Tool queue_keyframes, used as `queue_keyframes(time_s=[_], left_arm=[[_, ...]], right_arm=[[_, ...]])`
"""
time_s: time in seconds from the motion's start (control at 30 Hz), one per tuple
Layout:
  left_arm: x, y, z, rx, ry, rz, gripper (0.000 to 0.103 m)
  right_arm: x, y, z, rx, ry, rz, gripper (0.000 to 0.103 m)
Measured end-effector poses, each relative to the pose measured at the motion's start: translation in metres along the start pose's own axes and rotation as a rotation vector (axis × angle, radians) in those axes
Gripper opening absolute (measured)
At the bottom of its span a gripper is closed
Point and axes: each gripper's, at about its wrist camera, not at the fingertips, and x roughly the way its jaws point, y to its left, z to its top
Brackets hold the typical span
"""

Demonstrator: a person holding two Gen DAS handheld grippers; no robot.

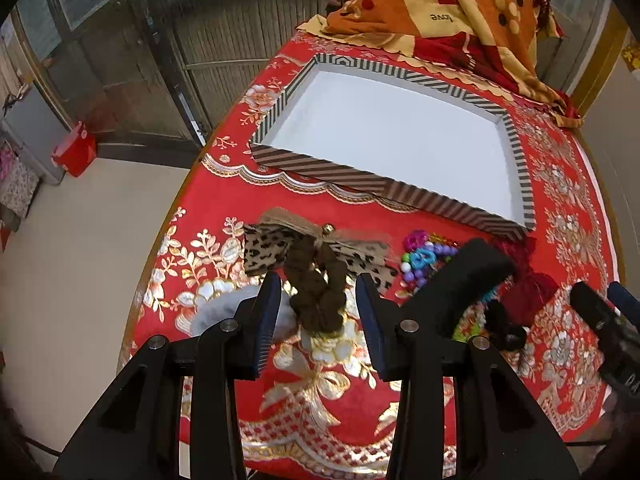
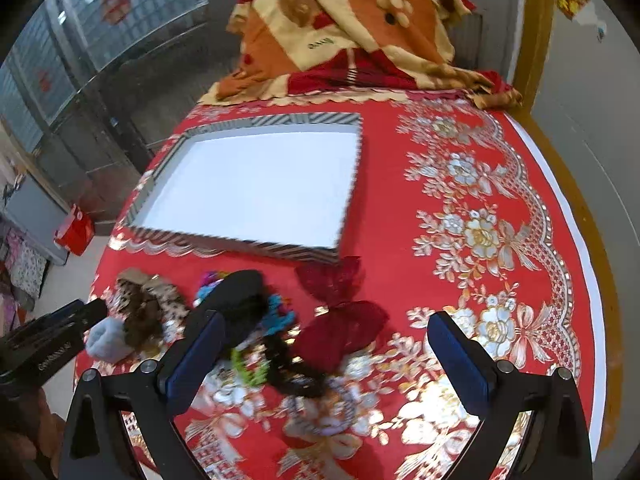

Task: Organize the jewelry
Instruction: 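Move both tools over the pile of hair accessories beside the tray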

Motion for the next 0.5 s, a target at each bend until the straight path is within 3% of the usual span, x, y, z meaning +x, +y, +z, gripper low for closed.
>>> queue_keyframes(time_s=[0.5], left_arm=[[-0.017, -0.004, -0.018, 0.001, -0.027, -0.001, 0.038]], right_arm=[[-0.016, 0.025, -0.012, -0.018, -0.008, 0.011, 0.101]])
